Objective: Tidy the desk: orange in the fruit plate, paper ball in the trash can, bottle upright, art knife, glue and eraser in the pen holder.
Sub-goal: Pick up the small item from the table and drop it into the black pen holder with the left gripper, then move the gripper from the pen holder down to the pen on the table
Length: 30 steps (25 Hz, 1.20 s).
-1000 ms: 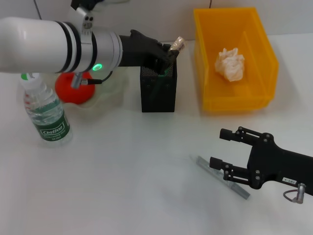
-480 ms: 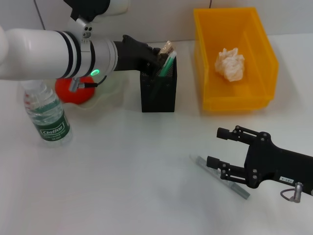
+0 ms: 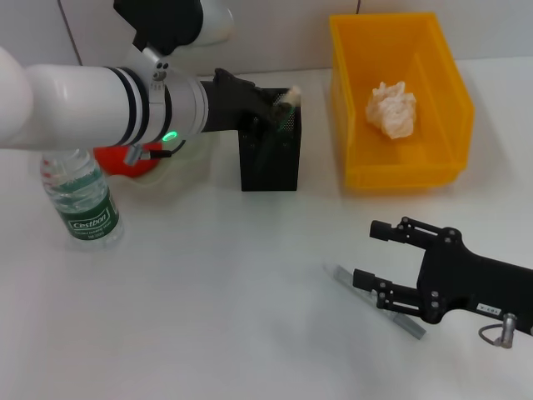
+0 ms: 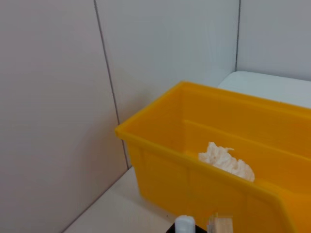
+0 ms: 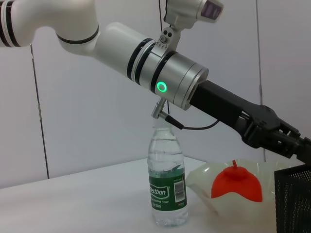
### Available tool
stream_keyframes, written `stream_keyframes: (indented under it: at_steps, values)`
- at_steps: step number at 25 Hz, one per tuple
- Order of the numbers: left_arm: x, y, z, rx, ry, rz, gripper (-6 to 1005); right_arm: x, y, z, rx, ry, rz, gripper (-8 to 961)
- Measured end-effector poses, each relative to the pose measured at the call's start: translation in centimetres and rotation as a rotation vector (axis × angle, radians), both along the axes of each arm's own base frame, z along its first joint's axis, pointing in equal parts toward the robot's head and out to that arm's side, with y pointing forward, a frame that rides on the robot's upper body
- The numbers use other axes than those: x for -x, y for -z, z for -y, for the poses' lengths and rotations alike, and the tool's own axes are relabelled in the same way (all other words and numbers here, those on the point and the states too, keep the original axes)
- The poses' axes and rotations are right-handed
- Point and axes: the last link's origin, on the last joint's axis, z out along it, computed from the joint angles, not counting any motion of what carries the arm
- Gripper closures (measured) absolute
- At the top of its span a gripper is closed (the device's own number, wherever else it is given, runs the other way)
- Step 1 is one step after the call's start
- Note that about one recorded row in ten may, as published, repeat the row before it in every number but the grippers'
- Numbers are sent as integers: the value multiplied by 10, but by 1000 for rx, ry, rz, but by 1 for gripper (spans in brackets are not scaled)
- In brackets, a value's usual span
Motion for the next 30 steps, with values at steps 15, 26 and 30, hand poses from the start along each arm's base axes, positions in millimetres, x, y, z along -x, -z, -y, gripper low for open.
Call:
stream_keyframes:
  at_steps: [15, 26, 30]
  values:
    - [-2, -41, 35, -104, 88, 99, 343, -2, -18, 0, -42, 31, -64, 228]
    - [60, -69, 130, -30, 291, 406, 184, 24, -68, -27, 166, 104, 8, 227]
    - [90, -66, 147, 7, 368, 478, 184, 46, -78, -36, 248, 123, 94, 227]
